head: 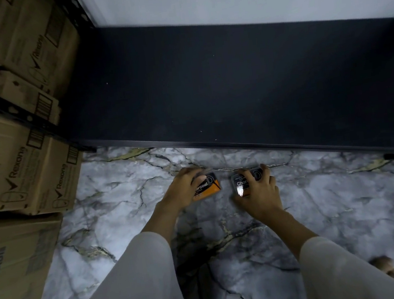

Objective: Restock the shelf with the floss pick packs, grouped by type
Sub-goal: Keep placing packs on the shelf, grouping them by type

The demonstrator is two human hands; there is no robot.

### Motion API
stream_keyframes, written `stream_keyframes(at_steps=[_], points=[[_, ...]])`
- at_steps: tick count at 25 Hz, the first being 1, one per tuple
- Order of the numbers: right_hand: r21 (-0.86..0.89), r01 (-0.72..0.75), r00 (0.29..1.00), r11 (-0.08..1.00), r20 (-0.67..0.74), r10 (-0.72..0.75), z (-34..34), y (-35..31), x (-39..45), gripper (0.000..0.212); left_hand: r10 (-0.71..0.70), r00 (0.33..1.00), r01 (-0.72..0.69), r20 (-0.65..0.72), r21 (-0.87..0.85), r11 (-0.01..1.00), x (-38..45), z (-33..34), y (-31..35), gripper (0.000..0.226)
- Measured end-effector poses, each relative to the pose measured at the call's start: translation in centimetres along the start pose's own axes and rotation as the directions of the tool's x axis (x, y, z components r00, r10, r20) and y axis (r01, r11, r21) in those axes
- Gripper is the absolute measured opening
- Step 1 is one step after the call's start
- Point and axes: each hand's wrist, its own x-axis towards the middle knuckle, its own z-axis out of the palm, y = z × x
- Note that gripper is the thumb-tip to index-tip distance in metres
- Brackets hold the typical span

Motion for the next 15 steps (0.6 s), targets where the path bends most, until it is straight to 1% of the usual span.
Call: stream_keyframes(at_steps=[1,3,5,6,7,10,15], points=[[0.002,-0.006,1.000,1.000,-0.009,0.006,0.0,0.1,0.0,0.071,-0.004,1.000,0.005,-0.017,0.031,1.000,0.2,0.2,-0.2,0.036],[-0.002,-0.013,1.000,1.000,-0.025,0.013,0.0,0.2,-0.1,0.071,-0.038,0.991,0.044,-0.125,0.044,0.998,0.2,1.1,-0.2,0.030],[0.001,-0.020,0.999,1.000,-0.040,0.020,0.0,0.2,-0.2,0.070,-0.108,0.954,0.117,-0.281,0.016,0.993,-0.5,2.5,1.0,0.030],[0.010,-0.024,0.998,1.000,-0.051,0.024,0.1,0.2,-0.3,0.070,-0.149,0.926,0.163,-0.347,0.012,0.987,-1.0,3.3,1.9,0.034],[0.023,-0.029,0.997,0.999,-0.066,0.030,0.2,0.2,-0.3,0.070,-0.190,0.904,0.213,-0.383,0.018,0.977,-1.3,4.2,2.8,0.040],[0.059,-0.039,0.994,0.998,-0.104,0.045,0.2,0.5,-0.4,0.070,-0.299,0.877,0.339,-0.377,0.042,0.940,-1.3,6.3,4.2,0.062],[0.060,-0.039,0.996,0.997,-0.081,0.043,-0.3,0.8,0.0,0.070,-0.351,0.861,0.386,-0.367,0.023,0.922,-1.3,6.0,4.5,0.063]])
